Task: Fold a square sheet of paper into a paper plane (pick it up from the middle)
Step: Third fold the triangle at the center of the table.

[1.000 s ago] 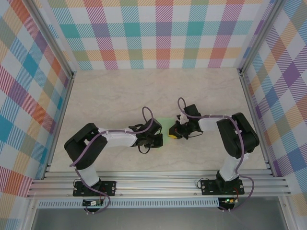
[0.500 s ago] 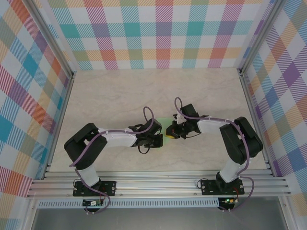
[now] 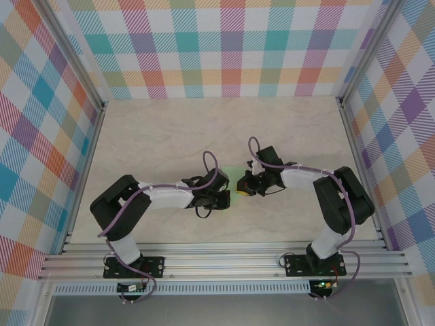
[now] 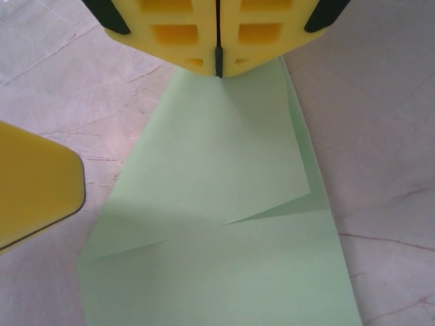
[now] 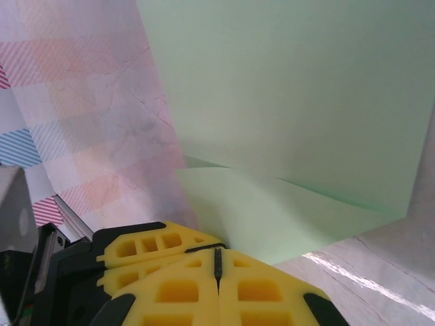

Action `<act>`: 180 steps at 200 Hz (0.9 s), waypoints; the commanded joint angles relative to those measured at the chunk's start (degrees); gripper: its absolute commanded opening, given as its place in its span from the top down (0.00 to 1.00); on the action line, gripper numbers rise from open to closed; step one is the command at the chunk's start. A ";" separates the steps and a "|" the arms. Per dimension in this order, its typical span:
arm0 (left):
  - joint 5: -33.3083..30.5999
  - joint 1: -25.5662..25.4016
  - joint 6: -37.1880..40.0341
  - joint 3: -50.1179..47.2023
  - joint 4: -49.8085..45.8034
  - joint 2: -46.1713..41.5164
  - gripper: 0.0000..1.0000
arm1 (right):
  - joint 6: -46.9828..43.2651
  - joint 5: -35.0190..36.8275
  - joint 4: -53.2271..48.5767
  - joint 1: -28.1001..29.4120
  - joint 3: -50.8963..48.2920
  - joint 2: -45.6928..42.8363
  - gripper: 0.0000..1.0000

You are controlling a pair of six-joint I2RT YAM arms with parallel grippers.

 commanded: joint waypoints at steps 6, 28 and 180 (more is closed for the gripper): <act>-3.22 -0.23 1.62 -0.62 -6.27 -0.43 0.94 | 0.25 -2.86 0.98 0.16 2.33 1.97 0.97; -3.06 -0.28 1.68 -0.68 -6.12 -0.78 0.93 | 0.70 -3.79 2.16 0.18 2.25 2.69 0.98; -2.72 -0.23 3.33 1.72 -8.97 -1.42 0.88 | -0.07 1.14 2.87 0.25 -1.64 9.29 1.00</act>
